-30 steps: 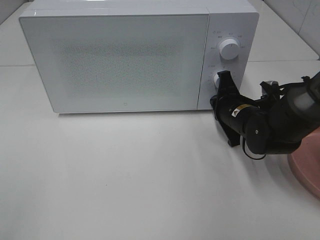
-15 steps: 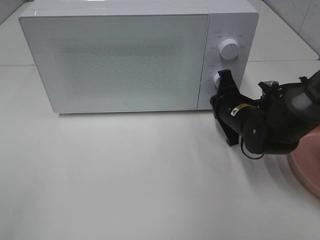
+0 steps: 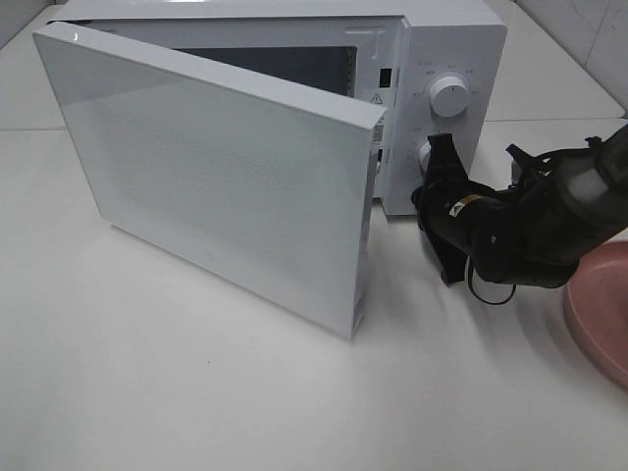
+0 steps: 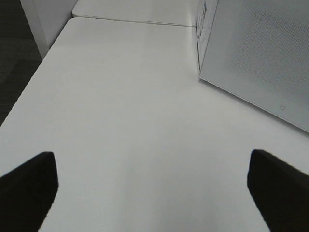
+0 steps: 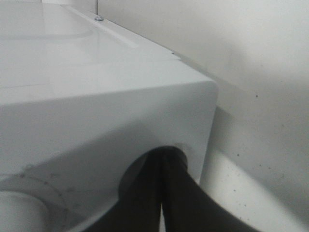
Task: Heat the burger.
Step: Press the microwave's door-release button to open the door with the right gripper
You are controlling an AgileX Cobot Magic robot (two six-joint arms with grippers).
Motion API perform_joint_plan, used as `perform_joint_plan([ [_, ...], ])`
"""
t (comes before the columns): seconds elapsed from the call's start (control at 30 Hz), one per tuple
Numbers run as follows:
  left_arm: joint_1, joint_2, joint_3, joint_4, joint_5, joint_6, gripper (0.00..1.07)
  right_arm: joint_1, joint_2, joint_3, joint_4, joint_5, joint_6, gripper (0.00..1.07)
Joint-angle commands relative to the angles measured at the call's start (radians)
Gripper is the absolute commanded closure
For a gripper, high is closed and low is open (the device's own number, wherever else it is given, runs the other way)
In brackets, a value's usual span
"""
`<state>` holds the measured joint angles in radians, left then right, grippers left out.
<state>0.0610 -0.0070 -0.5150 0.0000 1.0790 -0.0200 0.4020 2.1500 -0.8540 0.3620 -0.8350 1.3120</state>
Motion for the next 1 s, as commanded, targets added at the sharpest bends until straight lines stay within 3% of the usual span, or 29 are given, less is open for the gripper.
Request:
perform_joint_plan([
  [0.03,-0.007,-0.012,-0.001,-0.007,-0.009,0.0,0.07,-0.036,-0.007,-0.125,-0.077,-0.254,-0.003,1.07],
  [0.3,-0.007,-0.012,-0.001,-0.007,-0.009,0.0,0.07,-0.028,-0.008,-0.111,-0.119,-0.222,0.037,1.07],
  [1.0,-0.007,-0.012,-0.001,-0.007,-0.009,0.0,0.07,-0.01,-0.043,0.059,-0.165,-0.197,0.086,1.07],
])
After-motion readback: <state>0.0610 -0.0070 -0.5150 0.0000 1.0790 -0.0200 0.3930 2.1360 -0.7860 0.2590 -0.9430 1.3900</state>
